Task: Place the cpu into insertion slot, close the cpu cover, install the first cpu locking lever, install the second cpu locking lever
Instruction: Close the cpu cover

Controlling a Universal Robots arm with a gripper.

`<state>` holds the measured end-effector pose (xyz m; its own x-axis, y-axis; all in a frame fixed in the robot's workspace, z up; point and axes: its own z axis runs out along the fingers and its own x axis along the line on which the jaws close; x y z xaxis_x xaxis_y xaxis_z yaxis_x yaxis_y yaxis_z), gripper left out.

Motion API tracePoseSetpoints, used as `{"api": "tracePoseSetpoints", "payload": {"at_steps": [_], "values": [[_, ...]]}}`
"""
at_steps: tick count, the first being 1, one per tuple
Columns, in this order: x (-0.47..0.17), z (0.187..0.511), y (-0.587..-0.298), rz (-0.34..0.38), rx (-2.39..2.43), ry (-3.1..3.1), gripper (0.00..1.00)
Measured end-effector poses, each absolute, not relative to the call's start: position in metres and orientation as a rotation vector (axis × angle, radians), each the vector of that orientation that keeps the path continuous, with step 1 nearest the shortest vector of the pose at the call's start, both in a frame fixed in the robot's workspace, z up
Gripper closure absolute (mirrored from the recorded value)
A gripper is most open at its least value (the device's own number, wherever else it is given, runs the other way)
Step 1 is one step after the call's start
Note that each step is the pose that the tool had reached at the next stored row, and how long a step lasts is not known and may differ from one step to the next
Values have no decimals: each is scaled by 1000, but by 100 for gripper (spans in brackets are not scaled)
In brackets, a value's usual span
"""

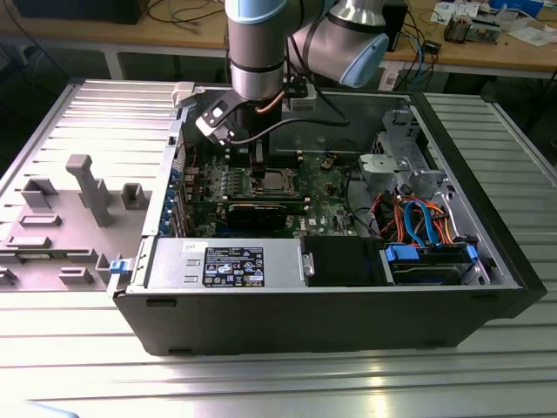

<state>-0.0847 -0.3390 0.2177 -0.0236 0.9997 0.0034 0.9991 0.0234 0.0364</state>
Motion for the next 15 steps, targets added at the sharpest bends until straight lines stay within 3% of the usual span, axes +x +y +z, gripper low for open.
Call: {"api": "tracePoseSetpoints", "payload": {"at_steps": [15], "values": [[-85, 208, -339, 42, 2180, 2232, 89]]}}
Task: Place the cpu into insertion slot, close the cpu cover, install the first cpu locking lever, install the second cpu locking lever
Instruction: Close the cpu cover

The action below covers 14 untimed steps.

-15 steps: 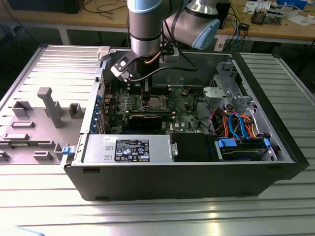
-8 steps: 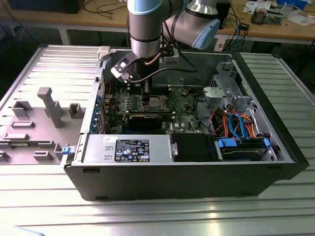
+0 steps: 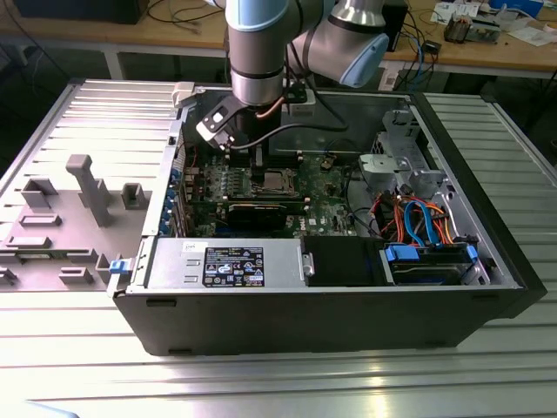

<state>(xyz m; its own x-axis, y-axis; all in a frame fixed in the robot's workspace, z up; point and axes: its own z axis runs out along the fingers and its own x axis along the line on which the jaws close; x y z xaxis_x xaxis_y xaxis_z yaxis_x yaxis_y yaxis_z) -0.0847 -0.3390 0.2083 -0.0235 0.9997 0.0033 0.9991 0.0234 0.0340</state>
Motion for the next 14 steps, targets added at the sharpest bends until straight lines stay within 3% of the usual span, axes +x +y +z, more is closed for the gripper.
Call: {"api": "tracePoseSetpoints", "payload": {"at_steps": [14], "values": [[-84, 211, -339, 38, 2182, 2234, 89]]}}
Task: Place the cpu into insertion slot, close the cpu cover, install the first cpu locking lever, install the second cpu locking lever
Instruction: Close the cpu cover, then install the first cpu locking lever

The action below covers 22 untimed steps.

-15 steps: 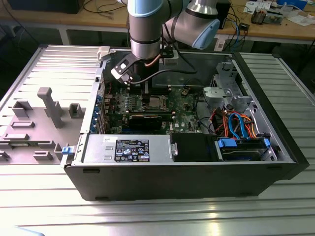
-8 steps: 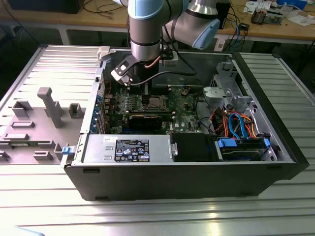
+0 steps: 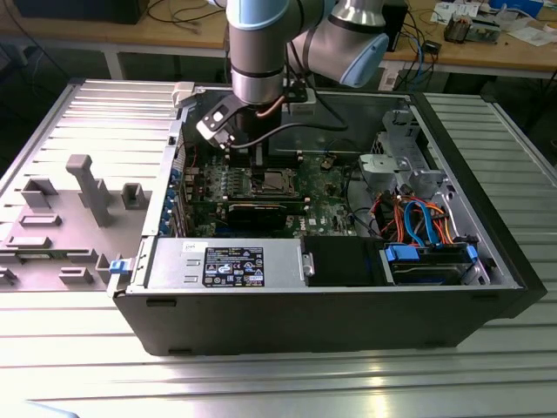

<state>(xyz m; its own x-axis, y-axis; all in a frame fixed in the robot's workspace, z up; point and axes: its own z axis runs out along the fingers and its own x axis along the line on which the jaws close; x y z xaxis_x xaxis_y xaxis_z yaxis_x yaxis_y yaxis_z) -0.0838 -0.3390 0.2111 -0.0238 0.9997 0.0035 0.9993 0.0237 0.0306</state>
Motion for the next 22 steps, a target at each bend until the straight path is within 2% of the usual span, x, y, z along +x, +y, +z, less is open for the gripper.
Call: {"api": "tracePoseSetpoints", "payload": {"at_steps": [22], "values": [[-57, 213, -339, 38, 2182, 2234, 89]]}}
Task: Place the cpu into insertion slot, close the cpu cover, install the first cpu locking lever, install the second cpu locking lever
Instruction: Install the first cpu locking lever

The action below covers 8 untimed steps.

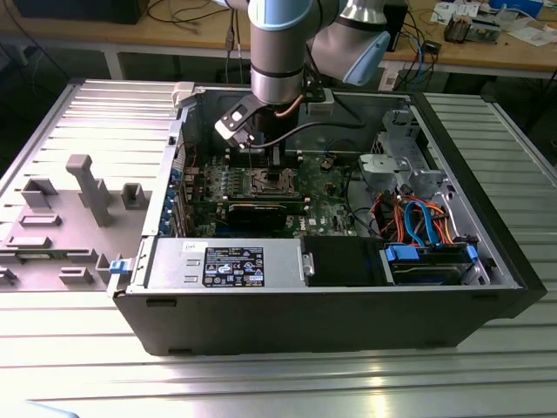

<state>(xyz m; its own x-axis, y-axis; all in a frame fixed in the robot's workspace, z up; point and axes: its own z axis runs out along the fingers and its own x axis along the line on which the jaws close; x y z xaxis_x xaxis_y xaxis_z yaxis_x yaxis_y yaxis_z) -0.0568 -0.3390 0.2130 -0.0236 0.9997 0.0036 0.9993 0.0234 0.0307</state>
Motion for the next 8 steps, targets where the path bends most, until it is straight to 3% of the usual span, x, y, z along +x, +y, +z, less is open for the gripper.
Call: {"api": "tracePoseSetpoints", "payload": {"at_steps": [8], "values": [[-57, 217, -339, 38, 2182, 2234, 89]]}}
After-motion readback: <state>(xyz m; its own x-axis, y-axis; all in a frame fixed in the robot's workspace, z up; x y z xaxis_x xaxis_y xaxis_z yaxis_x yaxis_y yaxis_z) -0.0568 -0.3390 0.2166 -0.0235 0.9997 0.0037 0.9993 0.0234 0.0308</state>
